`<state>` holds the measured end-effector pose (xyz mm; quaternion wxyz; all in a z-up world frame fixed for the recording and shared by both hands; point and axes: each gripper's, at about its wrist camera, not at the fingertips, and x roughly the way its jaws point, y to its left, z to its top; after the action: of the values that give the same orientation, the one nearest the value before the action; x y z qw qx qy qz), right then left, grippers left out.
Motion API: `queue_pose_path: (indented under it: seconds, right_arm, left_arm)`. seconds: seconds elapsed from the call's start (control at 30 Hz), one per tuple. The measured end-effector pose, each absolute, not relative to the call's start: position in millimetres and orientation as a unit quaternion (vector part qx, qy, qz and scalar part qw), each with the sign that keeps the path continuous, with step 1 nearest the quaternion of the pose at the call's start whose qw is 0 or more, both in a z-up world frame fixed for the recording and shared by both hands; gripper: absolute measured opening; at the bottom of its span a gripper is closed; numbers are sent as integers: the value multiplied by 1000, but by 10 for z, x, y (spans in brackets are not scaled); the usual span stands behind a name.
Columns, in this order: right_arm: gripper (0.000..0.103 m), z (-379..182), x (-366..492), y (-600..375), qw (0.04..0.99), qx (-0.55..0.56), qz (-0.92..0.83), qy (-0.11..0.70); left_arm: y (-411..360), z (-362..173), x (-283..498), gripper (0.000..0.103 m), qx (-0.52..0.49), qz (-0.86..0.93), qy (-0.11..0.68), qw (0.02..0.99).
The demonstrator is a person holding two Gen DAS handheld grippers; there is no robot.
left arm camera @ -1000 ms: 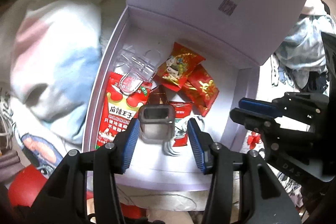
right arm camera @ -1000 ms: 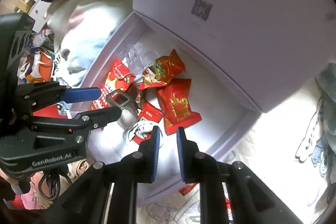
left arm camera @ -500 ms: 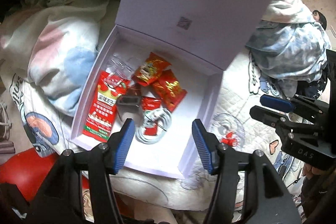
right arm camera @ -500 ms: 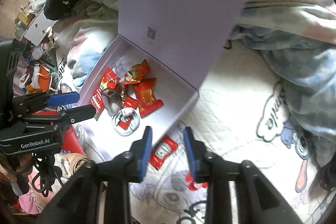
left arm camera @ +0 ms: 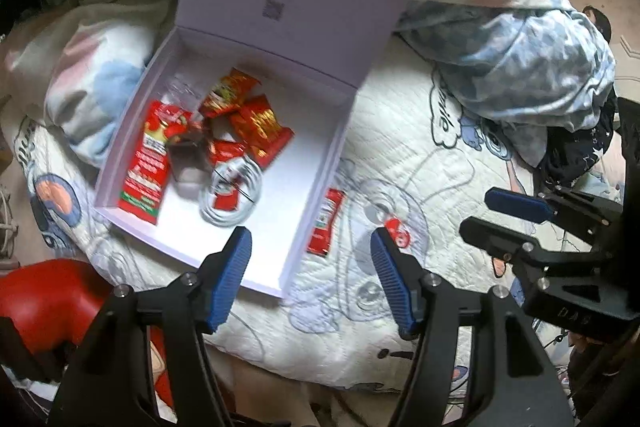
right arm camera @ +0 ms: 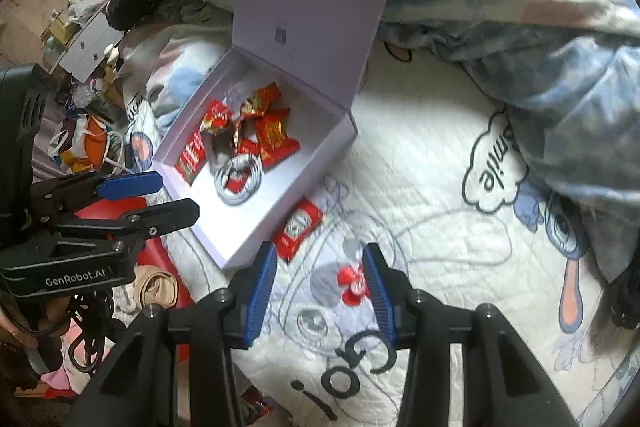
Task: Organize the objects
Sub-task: 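Open both grippers and withdraw them from the box toward the quilt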
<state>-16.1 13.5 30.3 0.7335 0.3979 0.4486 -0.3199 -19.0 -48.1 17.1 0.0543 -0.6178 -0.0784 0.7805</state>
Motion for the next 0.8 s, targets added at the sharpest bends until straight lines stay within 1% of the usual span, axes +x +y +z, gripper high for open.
queue_pose_path:
  seconds: [0.27,0.5,0.8]
  right_arm:
    - [45,105,-374,303,733,400,-311,454]
    - [45,-184,-500,279,741,420,-286,438]
    - [45,-596,-231,139,758,434,-231,428]
  left_arm:
    - [-224,-70,79,60,-624,774,-91,63]
    - [-117,-336,278,60,-624,772,-109,57]
    - [-132,-688,468,60,-619,773,-130,40]
